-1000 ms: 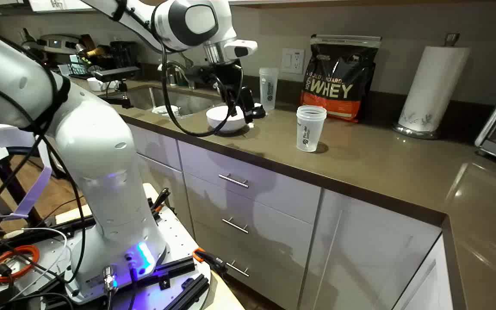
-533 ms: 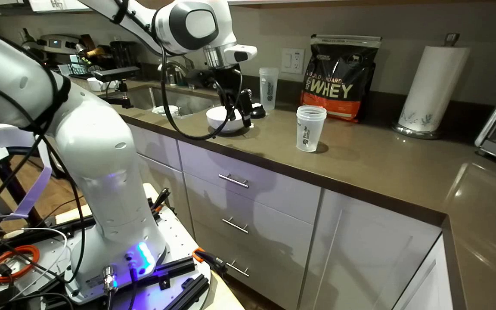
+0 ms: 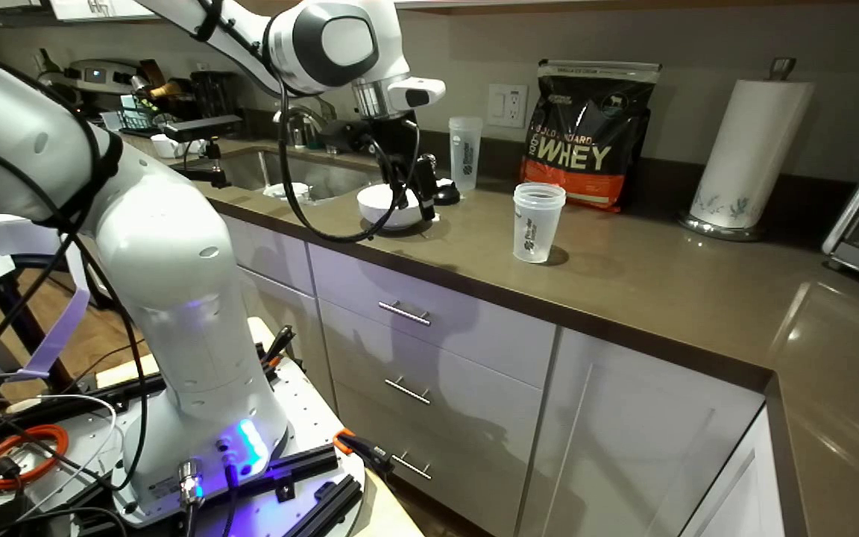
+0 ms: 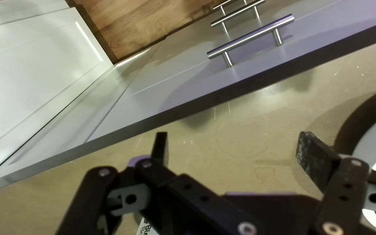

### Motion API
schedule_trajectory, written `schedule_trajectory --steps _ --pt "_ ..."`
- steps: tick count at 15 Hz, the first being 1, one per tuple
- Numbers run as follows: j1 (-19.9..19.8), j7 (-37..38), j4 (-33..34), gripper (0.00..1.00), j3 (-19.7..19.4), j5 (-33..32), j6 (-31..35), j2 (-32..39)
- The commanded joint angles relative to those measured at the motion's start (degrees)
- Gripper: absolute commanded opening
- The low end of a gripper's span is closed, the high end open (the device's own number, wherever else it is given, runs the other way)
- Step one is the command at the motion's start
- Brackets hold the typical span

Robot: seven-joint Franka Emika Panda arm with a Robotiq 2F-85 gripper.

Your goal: Use the clear spoon to scoop some whey powder from the bowl, then pour the powder into the cup, and return the spoon to the bowl

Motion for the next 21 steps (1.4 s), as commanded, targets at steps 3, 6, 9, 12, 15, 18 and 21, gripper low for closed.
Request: schedule_trajectory --steps 3,6,9,12,15,18,21 --pt "0.4 0.2 0.1 1.0 -0.4 -0.4 -0.2 0.0" --pt "0.4 0.2 0.1 1.0 -0.4 -0.4 -0.2 0.0" --pt "1.2 -2.9 1.7 1.0 -1.3 -0.8 0.8 0.9" --pt "1.0 -1.2 1.9 1.0 -0.9 -0.3 -0.1 0.1" --pt "1.0 -1.3 1.9 1.0 -1.0 -0.3 -0.1 0.1" --pt "1.9 -3.9 2.8 1.0 -1.3 -0.9 1.1 0.9" --pt "3.8 -8.2 4.2 1.0 -1.7 -1.2 2.4 2.4"
